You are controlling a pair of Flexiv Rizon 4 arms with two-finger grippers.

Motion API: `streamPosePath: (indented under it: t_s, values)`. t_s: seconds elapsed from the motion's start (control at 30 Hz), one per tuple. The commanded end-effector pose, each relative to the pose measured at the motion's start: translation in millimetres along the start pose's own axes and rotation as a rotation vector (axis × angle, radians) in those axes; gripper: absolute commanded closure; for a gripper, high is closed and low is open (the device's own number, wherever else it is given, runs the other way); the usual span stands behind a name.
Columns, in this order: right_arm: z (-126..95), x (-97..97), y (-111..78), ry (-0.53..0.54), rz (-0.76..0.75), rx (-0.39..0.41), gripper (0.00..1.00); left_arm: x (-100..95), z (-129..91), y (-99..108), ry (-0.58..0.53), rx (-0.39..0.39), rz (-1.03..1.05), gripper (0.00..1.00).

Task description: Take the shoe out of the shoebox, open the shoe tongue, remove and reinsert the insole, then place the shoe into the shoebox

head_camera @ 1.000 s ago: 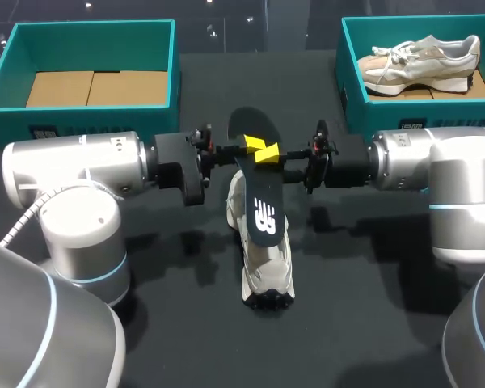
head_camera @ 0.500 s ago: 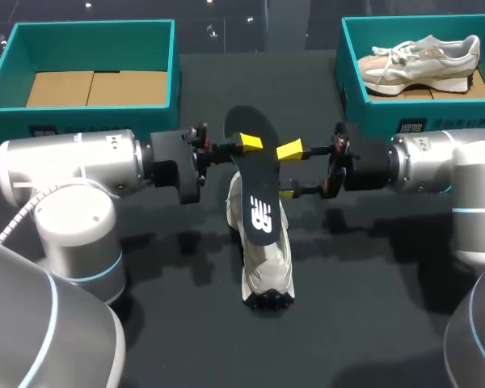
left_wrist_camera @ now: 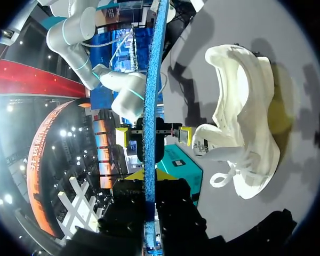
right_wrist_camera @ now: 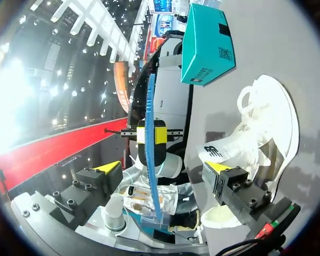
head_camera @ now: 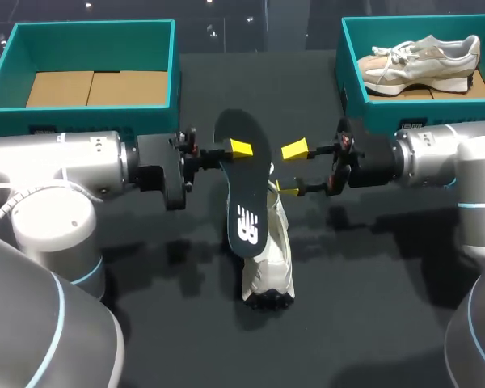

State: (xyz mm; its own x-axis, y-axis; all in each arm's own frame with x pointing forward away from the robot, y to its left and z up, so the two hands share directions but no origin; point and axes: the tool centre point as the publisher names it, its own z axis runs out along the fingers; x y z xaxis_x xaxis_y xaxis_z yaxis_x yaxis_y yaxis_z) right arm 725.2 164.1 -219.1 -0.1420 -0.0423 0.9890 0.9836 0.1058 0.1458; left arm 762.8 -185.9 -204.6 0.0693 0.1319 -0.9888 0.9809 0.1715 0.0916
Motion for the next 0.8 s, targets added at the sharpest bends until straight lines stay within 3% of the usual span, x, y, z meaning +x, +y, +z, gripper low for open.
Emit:
streamPosePath:
  t_s: [0.03,0.1,0.47,0.57,0.8]
  values:
    - [-15.3,6.3,-7.8,-0.045,-0.193,0.081,0.0,-4.7,-13.4,-6.1,0.01,0.058,-0.045,1.0]
    - [-13.9,7.2,-14.4,-0.247,-0.255,0.165,0.0,-5.4,-15.1,-8.3,0.007,0.083,-0.063,1.0]
    - [-13.9,7.2,-14.4,-0.247,-0.255,0.165,0.0,-5.4,-15.1,-8.3,0.007,0.083,-0.063,1.0]
    - [-13.9,7.2,-14.4,-0.247,-0.255,0.165,0.0,-1.1,-6.9,-25.6,0.045,0.095,-0.126,1.0]
    - [-29.1,-4.7,-45.4,-0.316,-0.545,0.283,0.0,-4.1,-11.6,-77.4,0.131,0.188,-0.256,1.0]
